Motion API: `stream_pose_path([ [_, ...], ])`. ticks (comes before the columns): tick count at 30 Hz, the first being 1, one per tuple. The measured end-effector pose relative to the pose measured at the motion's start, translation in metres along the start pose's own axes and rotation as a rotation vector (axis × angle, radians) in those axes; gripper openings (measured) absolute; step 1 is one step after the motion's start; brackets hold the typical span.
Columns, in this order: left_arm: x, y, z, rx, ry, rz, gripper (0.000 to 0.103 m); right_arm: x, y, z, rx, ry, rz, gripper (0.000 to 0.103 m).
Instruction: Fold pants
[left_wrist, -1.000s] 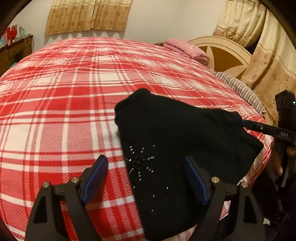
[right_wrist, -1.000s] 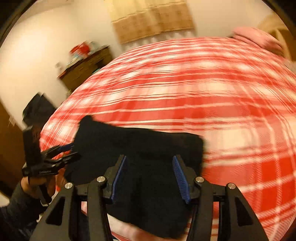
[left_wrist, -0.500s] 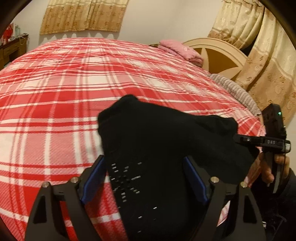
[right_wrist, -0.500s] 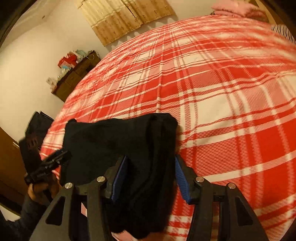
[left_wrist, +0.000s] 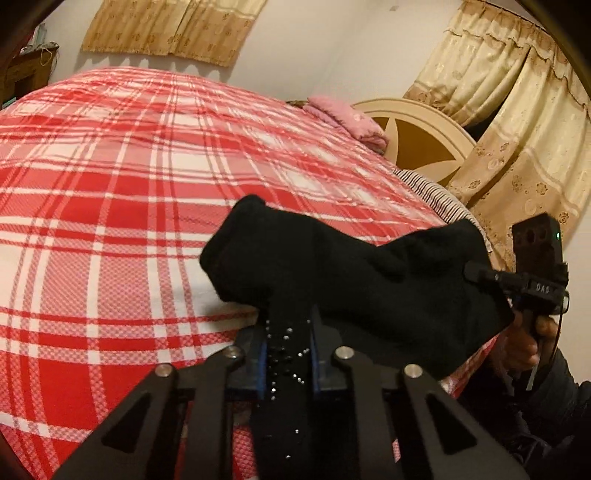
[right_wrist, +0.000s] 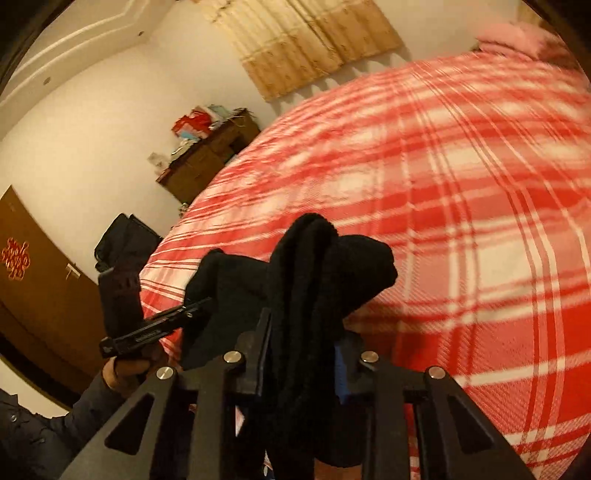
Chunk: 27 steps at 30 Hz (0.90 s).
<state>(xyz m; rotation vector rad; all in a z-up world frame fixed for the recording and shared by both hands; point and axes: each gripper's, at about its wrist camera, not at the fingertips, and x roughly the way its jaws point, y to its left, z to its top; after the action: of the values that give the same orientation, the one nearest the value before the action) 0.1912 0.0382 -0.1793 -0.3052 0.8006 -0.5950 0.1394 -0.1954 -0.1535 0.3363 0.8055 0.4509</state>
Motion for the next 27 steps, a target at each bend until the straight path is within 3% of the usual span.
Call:
stream_pose_path([
  [7,-0.029,0.013,0.011,-0.018,-0.066,0.019,0.016,0.019,0.026,0.038,-0.090,0.018,0.034,0.028],
  [11,-0.059,0.033,0.019,-0.034,-0.113,0.066,0.016,0.046,0.042,0.062,-0.129,0.035,0.080,0.028],
  [21,-0.128,0.105,0.029,-0.122,-0.247,0.271,0.016,0.169,0.110,0.124,-0.225,0.092,0.235,0.028],
  [27,-0.130,0.140,0.024,-0.155,-0.239,0.371,0.016,0.247,0.128,0.133,-0.242,0.134,0.253,0.028],
])
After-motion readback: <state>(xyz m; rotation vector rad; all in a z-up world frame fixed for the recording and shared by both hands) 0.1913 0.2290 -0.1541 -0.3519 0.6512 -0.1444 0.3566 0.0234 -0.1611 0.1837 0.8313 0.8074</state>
